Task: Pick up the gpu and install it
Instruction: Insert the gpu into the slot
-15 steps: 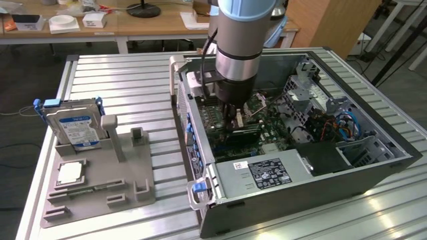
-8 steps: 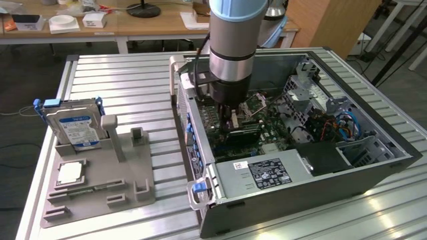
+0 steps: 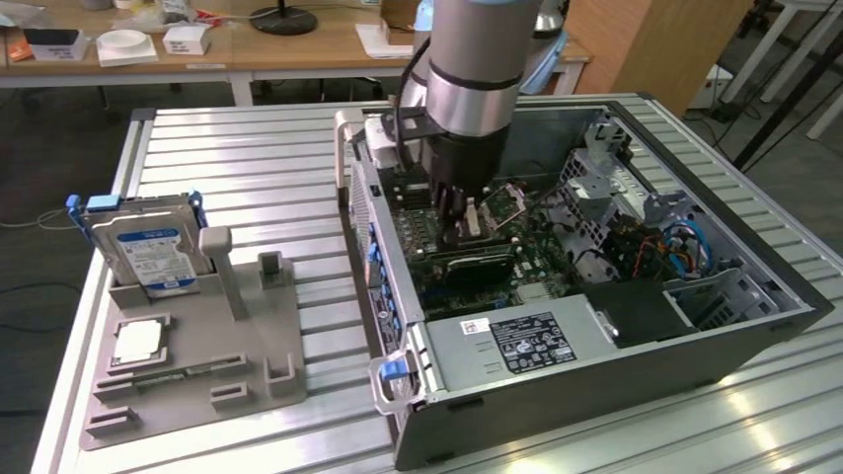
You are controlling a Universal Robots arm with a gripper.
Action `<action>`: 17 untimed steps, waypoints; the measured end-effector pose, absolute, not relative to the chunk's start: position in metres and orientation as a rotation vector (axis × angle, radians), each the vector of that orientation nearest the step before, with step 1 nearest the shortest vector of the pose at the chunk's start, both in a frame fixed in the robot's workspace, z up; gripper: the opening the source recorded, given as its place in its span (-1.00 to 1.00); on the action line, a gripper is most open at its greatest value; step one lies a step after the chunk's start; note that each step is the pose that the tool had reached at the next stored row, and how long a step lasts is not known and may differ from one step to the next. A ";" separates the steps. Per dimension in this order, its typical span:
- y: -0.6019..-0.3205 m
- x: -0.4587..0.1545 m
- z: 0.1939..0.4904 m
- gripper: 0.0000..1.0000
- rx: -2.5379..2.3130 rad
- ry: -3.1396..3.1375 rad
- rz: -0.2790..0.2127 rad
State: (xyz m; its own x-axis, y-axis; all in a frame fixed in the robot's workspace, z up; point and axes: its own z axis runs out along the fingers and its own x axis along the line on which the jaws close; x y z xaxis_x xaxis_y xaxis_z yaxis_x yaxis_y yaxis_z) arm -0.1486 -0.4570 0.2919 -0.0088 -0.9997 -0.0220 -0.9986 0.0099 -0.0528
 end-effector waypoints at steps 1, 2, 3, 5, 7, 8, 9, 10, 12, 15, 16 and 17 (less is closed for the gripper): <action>-0.457 -0.148 0.296 -0.79 -2.176 2.196 -0.030; -0.457 -0.147 0.301 -0.79 -2.178 2.198 -0.025; -0.457 -0.146 0.305 -0.79 -2.180 2.200 -0.021; -0.457 -0.144 0.313 -0.79 -2.184 2.205 -0.014; -0.457 -0.143 0.318 -0.79 -2.187 2.208 -0.009; -0.457 -0.143 0.319 -0.79 -2.187 2.208 -0.009; -0.457 -0.143 0.319 -0.79 -2.187 2.208 -0.009; -0.457 -0.143 0.319 -0.79 -2.187 2.208 -0.009; -0.457 -0.143 0.319 -0.79 -2.187 2.208 -0.009; -0.457 -0.143 0.319 -0.79 -2.187 2.208 -0.009; -0.457 -0.143 0.319 -0.79 -2.187 2.208 -0.009; -0.457 -0.143 0.319 -0.79 -2.187 2.208 -0.009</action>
